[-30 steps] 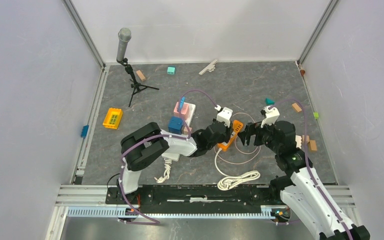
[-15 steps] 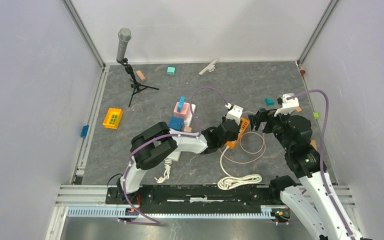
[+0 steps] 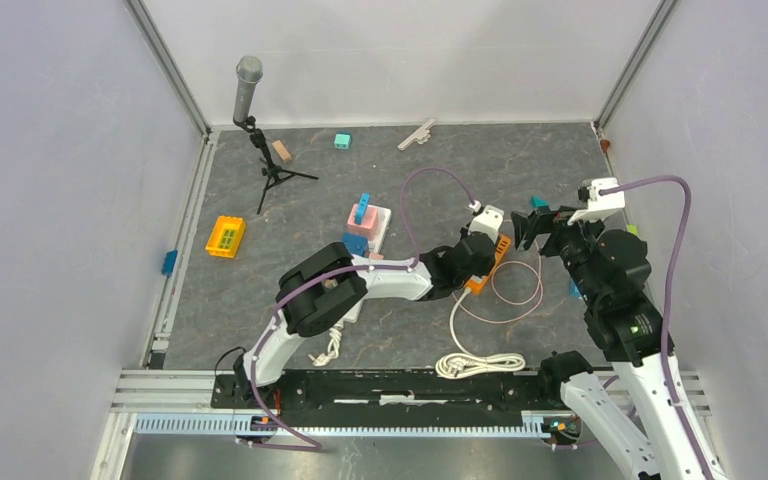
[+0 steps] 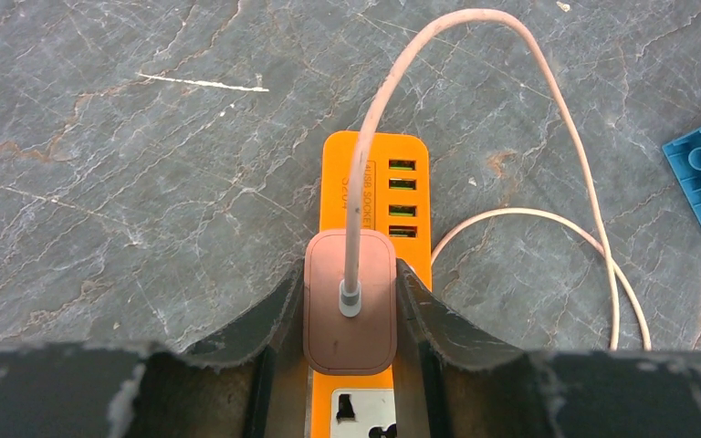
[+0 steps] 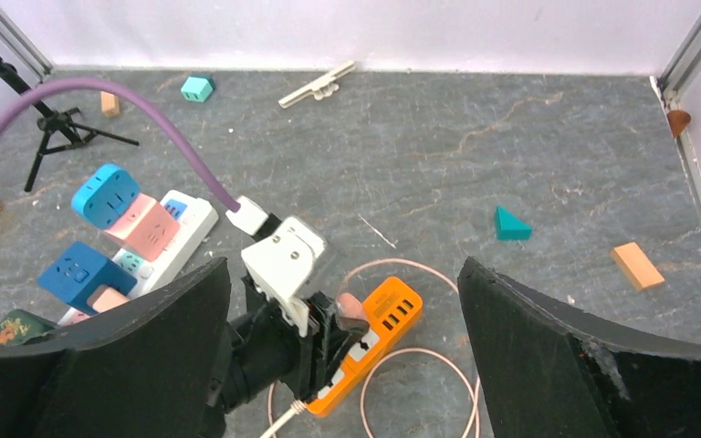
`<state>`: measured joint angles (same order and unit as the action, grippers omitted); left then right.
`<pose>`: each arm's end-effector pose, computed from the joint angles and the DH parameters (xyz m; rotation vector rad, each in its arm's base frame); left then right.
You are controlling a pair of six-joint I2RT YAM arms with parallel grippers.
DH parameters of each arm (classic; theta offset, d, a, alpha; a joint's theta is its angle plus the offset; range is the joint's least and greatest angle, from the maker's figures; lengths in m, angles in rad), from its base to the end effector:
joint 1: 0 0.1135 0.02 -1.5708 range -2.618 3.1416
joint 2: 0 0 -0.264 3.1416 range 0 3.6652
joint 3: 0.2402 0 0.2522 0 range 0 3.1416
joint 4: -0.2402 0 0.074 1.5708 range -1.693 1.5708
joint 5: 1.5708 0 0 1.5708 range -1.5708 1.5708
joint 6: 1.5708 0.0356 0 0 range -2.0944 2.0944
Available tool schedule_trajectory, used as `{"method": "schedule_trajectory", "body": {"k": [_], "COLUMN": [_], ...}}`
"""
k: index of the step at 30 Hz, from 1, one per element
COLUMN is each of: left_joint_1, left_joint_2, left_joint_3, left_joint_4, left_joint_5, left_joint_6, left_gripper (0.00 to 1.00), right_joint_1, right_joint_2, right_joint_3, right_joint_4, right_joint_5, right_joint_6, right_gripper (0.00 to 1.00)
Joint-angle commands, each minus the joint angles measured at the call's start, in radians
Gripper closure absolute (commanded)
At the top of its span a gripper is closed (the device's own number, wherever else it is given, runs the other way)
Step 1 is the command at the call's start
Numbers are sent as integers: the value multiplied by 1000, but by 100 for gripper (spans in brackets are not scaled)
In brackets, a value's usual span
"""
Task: Insert the plug
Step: Insert the plug into the socket.
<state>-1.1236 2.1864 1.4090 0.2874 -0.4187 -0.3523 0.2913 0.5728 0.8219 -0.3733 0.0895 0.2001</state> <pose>0.2220 -0.4293 0.1498 0.5253 1.9835 -0.5016 0.1248 0.0341 0.3616 -0.0103 1.7029 0.2915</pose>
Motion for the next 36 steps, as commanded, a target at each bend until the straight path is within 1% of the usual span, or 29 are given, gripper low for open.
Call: {"method": "schedule_trajectory", "body": {"k": [1, 6, 13, 17, 22, 32, 34, 36], "left_joint_1": [-26, -37, -54, -57, -57, -57, -56, -54], "left_joint_2": [192, 236, 294, 316, 351, 465, 479, 459], "left_joint_3": [-38, 24, 41, 40, 28, 113, 138, 132], "left_joint_4": [-461, -533, -565, -564, -545, -628, -659, -661], "left_joint_5": [95, 90, 90, 98, 144, 208, 202, 177], "left_joint_6": [27, 65, 86, 84, 61, 43, 42, 47], "left_gripper": [98, 98, 98, 98, 98, 98, 98, 98], "right_joint_1": [-5, -5, -4, -4, -5, -4, -5, -4], "right_joint_2": [17, 24, 22, 32, 43, 54, 54, 54], "right_joint_3": [62, 84, 83, 91, 92, 92, 92, 99], "right_joint_4": [38, 36, 32, 36, 44, 52, 50, 48], "right_joint_5": [0, 0, 2, 1, -7, -20, -20, -19], "right_joint_6": [-13, -20, -22, -27, -26, -26, -27, -30], "right_gripper": [2, 2, 2, 2, 2, 2, 2, 2]}}
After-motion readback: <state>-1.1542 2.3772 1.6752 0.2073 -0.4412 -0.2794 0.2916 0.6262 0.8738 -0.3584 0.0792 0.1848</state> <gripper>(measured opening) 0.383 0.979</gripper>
